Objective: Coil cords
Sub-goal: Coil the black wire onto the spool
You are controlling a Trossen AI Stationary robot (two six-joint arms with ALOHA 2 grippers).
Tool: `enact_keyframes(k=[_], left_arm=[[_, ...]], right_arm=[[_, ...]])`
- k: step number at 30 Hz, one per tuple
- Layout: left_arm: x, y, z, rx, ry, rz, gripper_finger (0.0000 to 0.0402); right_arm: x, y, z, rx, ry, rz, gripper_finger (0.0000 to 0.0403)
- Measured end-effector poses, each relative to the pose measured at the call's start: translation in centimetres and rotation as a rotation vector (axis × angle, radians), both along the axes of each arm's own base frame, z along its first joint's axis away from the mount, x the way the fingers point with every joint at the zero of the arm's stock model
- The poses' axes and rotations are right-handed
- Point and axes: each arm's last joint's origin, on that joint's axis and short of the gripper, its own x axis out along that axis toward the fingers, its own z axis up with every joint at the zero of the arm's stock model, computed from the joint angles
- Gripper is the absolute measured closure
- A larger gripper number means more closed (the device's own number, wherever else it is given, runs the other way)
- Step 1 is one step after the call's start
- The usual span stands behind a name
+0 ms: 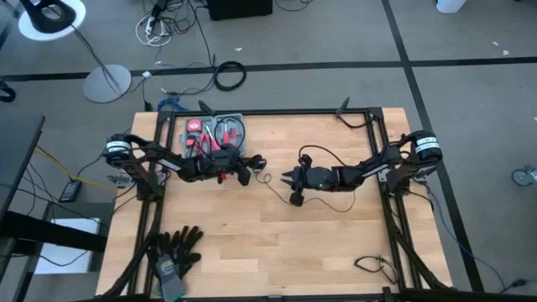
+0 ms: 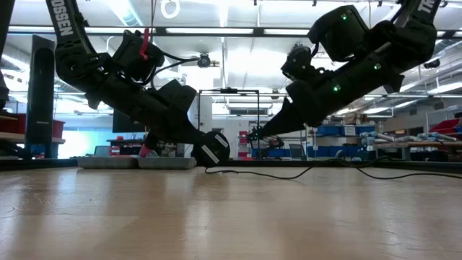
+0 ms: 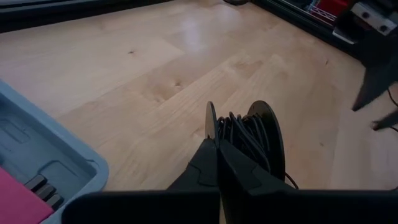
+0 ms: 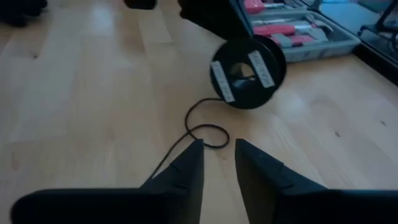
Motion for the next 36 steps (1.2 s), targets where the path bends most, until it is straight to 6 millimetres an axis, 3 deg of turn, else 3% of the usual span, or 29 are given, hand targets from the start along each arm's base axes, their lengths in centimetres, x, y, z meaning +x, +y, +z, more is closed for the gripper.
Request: enact_keyframes(k=[8, 14, 24, 36], left_arm=[[0.0, 0.0, 0.0, -0.002, -0.004, 0.009, 0.0402], [0.0, 0.0, 0.1, 0.000, -0.007, 0.013, 0.0402], [0.0, 0.1, 0.1, 0.000, -0.011, 0.030, 0.0402], [0.0, 0.1, 0.2, 0.004, -0.018, 0.042, 0.0402]], right_arm=[[0.3, 0.0, -0.4, 0.006, 0.012, -0.001, 0.0264], [2.6, 0.2, -2.4, 0.030, 0.062, 0.002, 0.0244], [5.0, 0.5, -2.6, 0.052, 0.143, 0.041, 0.0251], [7.5, 0.4, -4.0, 0.042, 0.226, -0.064, 0.0263]])
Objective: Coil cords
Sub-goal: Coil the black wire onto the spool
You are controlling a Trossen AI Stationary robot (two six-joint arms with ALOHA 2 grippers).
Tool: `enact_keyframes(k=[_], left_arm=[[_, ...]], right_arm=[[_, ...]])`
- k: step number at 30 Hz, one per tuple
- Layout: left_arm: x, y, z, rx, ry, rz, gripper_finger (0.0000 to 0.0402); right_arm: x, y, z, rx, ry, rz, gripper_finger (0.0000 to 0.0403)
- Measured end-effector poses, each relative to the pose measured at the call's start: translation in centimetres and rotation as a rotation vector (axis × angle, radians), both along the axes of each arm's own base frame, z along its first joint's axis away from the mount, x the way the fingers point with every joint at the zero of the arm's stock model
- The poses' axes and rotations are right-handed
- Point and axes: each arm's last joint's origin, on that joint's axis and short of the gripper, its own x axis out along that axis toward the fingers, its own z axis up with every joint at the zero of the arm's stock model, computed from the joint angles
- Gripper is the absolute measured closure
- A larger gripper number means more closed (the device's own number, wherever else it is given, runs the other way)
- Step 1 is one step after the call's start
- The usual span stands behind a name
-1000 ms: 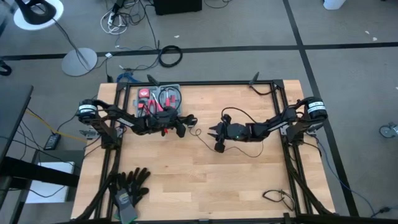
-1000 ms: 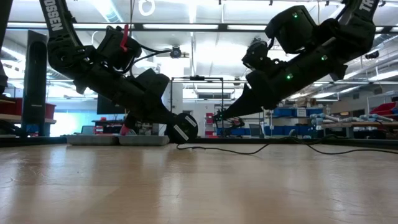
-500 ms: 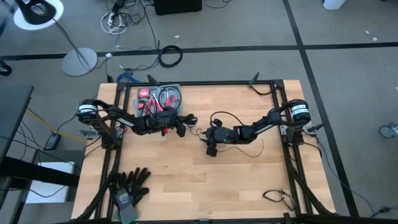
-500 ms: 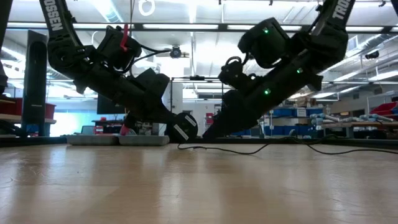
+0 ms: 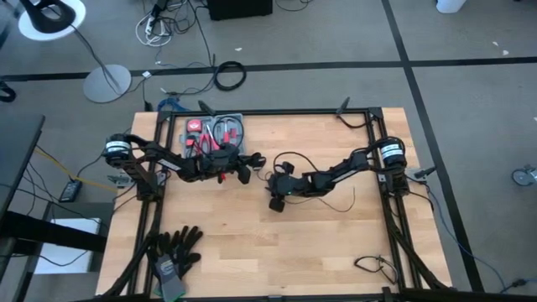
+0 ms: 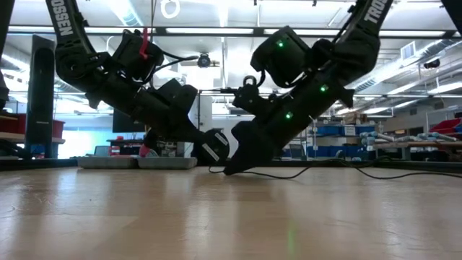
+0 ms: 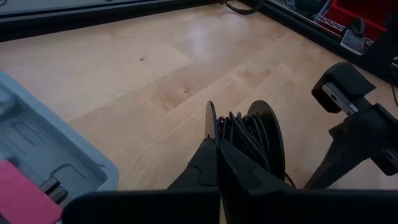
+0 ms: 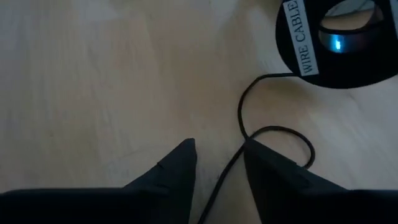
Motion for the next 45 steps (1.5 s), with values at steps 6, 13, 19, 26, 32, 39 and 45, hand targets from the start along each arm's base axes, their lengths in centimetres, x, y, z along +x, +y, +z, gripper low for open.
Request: enact_keyframes(k=[6, 13, 19, 26, 32, 39, 45], left_arm=[[0.0, 0.0, 0.1, 0.002, -0.009, -0.001, 0.0401], [0.0, 0.0, 0.1, 0.003, -0.014, -0.001, 0.0401], [0.0, 0.0, 0.1, 0.012, -0.008, -0.002, 0.0401], [-0.1, 0.0, -0.2, 0.008, 0.031, -0.003, 0.0401], [-0.2, -0.1, -0.5, -0.005, 0.070, -0.022, 0.0401], [-0.2, -0.1, -0.6, -0.015, 0.080, -0.038, 0.0401], [-0.2, -0.1, -0.6, -0.017, 0.084, -0.041, 0.0401]], right_arm=[[0.7, 0.0, 0.5, -0.009, 0.025, 0.011, 0.0372], [1.4, 0.2, 1.2, -0.019, 0.078, 0.021, 0.0400], [3.3, 0.5, 3.3, -0.024, 0.029, 0.143, 0.0401], [5.2, -0.4, 5.9, -0.107, 0.025, 0.168, 0.0402], [5.7, -1.6, 7.9, -0.207, 0.149, 0.083, 0.0402], [5.3, -2.8, 9.3, -0.286, 0.245, 0.008, 0.0403], [3.9, -3.3, 12.3, -0.339, 0.242, -0.066, 0.0403]])
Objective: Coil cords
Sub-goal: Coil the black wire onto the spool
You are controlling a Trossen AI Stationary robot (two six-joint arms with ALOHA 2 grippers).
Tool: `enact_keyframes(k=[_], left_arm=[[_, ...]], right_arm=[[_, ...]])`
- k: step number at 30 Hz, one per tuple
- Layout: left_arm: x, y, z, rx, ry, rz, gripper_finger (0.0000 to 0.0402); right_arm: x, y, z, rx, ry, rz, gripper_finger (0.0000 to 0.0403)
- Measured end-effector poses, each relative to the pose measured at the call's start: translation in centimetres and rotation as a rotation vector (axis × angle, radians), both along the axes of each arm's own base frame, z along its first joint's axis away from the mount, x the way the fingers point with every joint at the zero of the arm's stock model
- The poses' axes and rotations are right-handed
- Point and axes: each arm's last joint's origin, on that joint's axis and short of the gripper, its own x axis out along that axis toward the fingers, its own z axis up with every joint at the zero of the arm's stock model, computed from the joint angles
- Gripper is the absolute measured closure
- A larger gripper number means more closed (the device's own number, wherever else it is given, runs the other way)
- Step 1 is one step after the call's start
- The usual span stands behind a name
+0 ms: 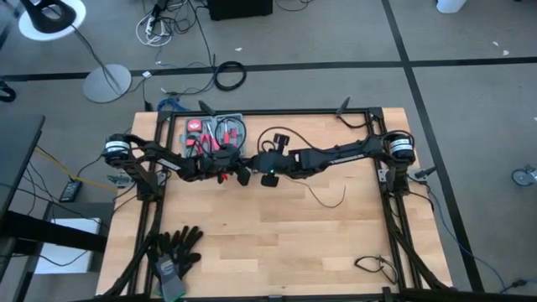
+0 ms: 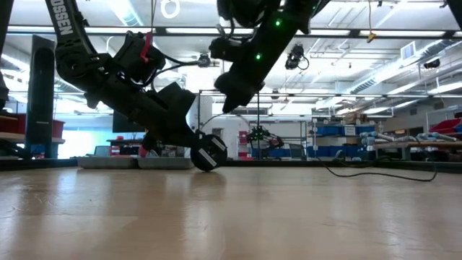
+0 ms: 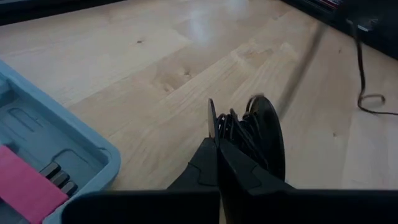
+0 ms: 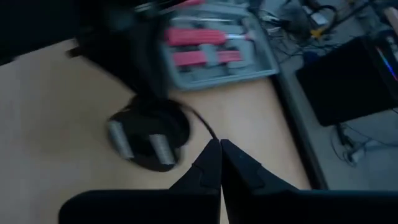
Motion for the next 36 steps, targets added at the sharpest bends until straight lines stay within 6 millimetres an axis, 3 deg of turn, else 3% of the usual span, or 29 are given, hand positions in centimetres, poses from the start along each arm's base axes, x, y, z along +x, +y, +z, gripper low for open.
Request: enact_keyframes(k=[5, 10, 18, 24, 29, 36], left_arm=[[0.0, 0.0, 0.0, -0.012, -0.002, -0.013, 0.0401], [0.0, -0.1, 0.0, -0.018, -0.015, -0.015, 0.0401], [0.1, -0.1, 0.1, -0.016, -0.039, -0.022, 0.0401], [0.1, -0.1, 0.2, -0.015, -0.043, -0.021, 0.0401], [0.1, -0.1, 0.2, -0.013, -0.046, -0.017, 0.0401], [0.1, 0.0, 0.2, -0.012, -0.047, -0.015, 0.0401]], right_arm=[[-0.9, -1.9, 0.6, 0.035, 0.001, -0.098, 0.0403], [-2.5, -2.7, -1.6, 0.110, 0.069, -0.204, 0.0403], [-5.2, -0.8, -7.0, 0.246, 0.038, -0.256, 0.0403], [-6.2, 0.8, -9.4, 0.310, -0.070, -0.229, 0.0403], [-5.9, 1.4, -9.3, 0.293, -0.095, -0.167, 0.0399], [-6.4, 1.4, -5.9, 0.339, -0.144, -0.020, 0.0401]])
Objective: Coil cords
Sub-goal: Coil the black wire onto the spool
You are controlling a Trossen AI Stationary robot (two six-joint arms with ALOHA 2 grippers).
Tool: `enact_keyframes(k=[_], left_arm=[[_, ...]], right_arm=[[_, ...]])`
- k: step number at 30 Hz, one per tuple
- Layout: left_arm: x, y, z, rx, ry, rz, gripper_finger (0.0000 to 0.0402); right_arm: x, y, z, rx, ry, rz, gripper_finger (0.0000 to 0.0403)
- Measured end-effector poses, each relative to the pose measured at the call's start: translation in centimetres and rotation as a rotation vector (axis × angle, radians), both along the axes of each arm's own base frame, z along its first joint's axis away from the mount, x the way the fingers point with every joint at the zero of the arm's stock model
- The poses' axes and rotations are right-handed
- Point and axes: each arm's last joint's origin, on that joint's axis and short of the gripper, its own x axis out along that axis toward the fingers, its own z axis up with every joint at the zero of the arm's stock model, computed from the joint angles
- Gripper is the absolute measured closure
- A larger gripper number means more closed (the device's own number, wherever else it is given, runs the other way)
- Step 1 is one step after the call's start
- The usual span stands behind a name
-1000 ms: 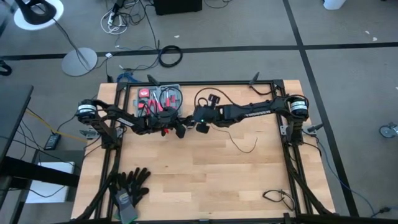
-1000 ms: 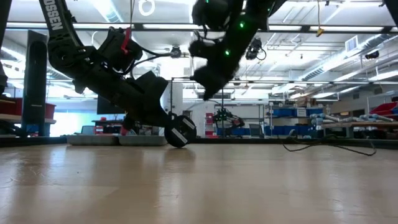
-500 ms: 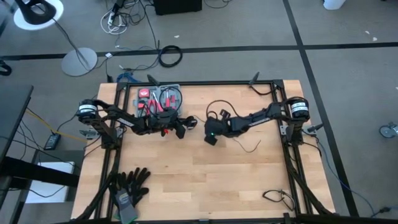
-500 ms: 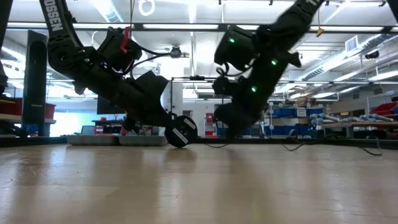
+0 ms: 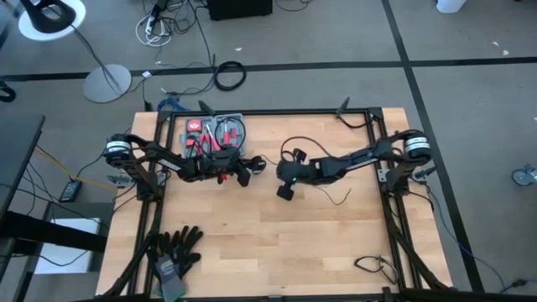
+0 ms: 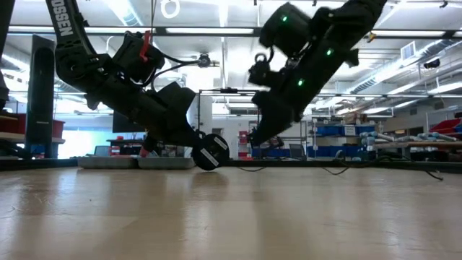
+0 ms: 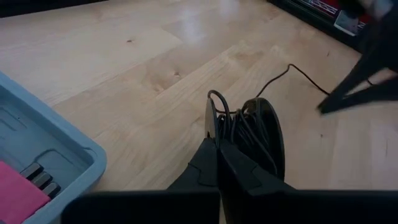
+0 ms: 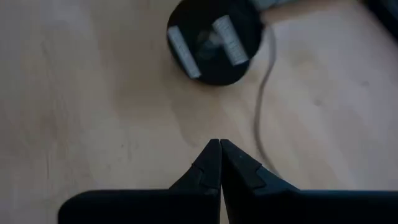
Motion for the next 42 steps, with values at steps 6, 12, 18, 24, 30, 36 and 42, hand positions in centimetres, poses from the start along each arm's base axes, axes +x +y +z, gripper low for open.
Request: enact_keyframes(k=[6, 12, 18, 24, 30, 36, 42], left_arm=[[0.0, 0.0, 0.0, -0.001, 0.001, -0.002, 0.0401], [0.0, 0.0, 0.0, 0.005, 0.004, -0.011, 0.0401], [0.0, 0.0, 0.0, 0.006, 0.004, -0.011, 0.0401], [0.0, 0.0, 0.0, 0.005, 0.003, -0.018, 0.0401], [0.0, 0.0, 0.0, 0.004, 0.003, -0.020, 0.0401], [0.0, 0.0, 0.0, 0.004, 0.003, -0.020, 0.0401], [0.0, 0.0, 0.0, 0.004, 0.003, -0.021, 0.0401]], right_arm=[[-3.2, -0.9, 2.5, -0.022, -0.122, 0.000, 0.0401], [-6.2, -1.5, 1.6, 0.016, -0.255, -0.061, 0.0401], [-6.9, -1.9, 0.6, 0.006, -0.279, -0.076, 0.0399], [-7.0, -2.7, 0.6, -0.083, -0.217, -0.030, 0.0369], [-7.3, -3.3, 0.3, -0.138, -0.133, 0.018, 0.0322], [-7.4, -4.1, 0.1, -0.165, -0.095, 0.041, 0.0287], [-7.9, -5.1, -0.4, -0.087, -0.090, 0.083, 0.0282]])
